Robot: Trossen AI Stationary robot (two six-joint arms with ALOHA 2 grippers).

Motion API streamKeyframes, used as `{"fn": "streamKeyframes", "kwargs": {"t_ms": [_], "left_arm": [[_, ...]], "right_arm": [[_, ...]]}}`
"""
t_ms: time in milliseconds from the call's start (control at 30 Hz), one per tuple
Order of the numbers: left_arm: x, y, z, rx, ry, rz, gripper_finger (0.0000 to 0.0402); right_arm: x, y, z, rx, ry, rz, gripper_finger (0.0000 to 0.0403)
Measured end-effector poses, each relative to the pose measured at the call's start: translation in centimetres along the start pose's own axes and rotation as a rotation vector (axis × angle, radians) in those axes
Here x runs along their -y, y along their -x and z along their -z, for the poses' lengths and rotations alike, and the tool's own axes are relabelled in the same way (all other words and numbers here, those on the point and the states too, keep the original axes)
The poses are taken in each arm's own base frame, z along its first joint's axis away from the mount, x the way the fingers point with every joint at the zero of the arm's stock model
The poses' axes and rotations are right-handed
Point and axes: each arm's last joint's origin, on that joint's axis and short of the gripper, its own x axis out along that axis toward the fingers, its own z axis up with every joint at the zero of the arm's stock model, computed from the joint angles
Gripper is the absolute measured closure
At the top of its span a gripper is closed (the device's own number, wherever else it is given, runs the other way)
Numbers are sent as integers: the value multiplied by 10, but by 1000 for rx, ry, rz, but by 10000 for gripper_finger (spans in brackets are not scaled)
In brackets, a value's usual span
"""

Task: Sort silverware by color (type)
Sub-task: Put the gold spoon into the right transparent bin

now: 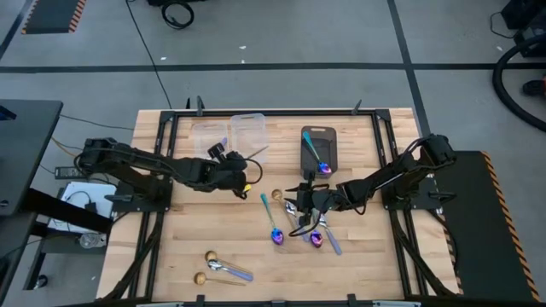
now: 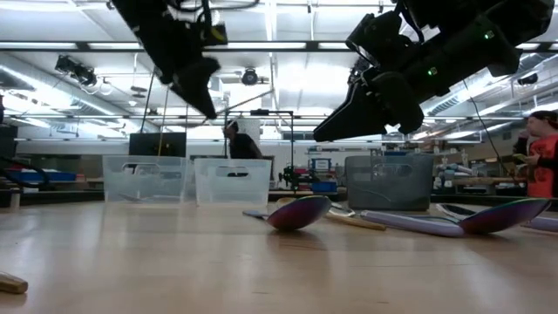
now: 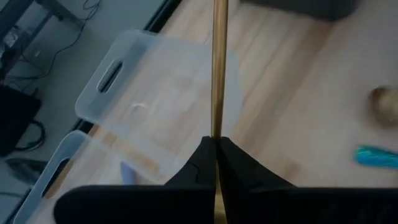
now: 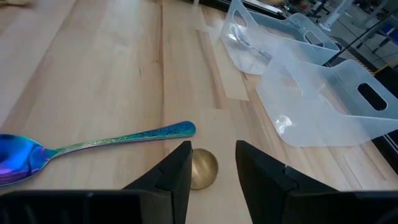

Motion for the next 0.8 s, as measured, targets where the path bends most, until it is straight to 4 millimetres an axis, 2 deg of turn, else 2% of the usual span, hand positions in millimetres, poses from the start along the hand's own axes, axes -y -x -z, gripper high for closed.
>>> {"fn": "streamKeyframes", "kwargs": {"t_ms": [400, 800], "left_arm": [[-18, -40, 7, 77, 57, 0, 393], [-52, -74, 11, 146, 202, 37, 393]], "right_arm": [[-1, 0, 0, 4, 15, -28, 269], [-2, 0, 0, 8, 24, -62, 269]]}}
